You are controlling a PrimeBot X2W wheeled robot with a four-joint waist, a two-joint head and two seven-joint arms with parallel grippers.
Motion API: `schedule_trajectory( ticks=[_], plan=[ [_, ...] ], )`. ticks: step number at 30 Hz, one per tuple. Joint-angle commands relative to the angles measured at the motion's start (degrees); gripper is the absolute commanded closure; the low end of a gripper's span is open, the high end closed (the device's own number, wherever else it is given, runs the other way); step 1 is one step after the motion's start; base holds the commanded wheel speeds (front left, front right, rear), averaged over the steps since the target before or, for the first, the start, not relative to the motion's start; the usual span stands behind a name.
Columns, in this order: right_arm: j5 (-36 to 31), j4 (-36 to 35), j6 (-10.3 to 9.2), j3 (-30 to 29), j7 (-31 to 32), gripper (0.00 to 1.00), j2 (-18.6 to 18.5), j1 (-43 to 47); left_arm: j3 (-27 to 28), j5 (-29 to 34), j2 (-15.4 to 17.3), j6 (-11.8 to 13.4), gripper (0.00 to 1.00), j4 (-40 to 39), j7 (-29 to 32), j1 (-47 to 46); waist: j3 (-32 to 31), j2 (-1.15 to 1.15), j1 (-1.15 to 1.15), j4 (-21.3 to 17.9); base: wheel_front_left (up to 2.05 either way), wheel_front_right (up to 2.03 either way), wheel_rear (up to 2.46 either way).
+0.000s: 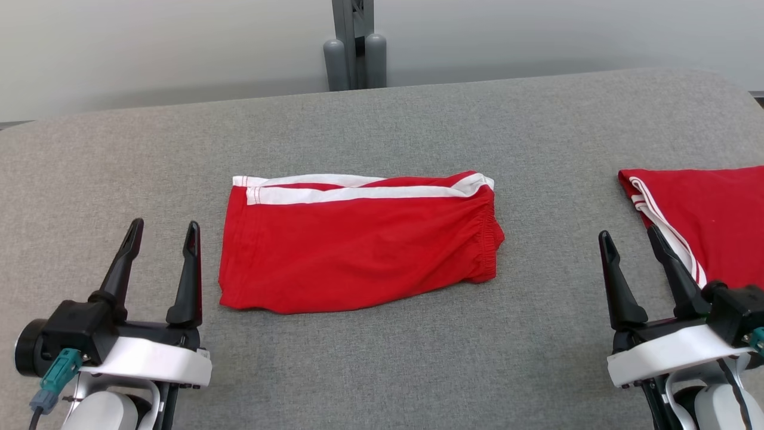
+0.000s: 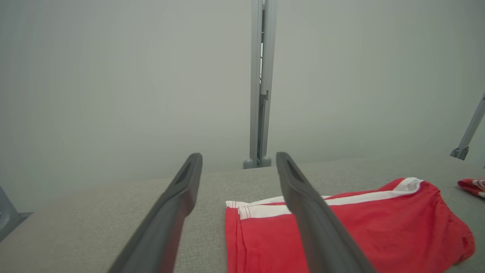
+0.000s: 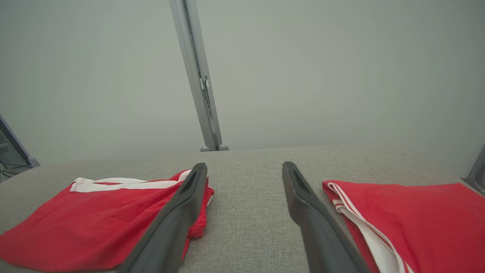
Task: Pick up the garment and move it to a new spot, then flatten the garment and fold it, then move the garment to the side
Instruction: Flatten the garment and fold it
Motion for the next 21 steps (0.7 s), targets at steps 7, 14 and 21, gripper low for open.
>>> schedule_trajectory(
  ticks=[7,14,21],
  plan=[
    [-1.15,0.14,-0.02,-0.83,0.85,0.0,0.07,1.48,-0.21,-0.53,0.46,0.87,0.0,-1.02,0.97,1.62,-0.83,0.0,0.0,0.64,0.0,0.0,0.0],
    [-1.66,-0.55,-0.02,-1.37,1.42,0.0,0.1,2.12,-0.65,-0.29,0.72,1.41,0.0,-1.61,1.57,1.97,-1.14,0.0,0.0,0.86,0.0,0.0,0.0],
    [-2.04,-0.92,-0.02,-2.03,2.48,0.0,-0.19,1.7,-1.15,-0.52,0.69,1.11,0.0,-2.13,1.86,1.29,-0.93,0.0,0.0,2.37,0.0,0.0,0.0]
  ],
)
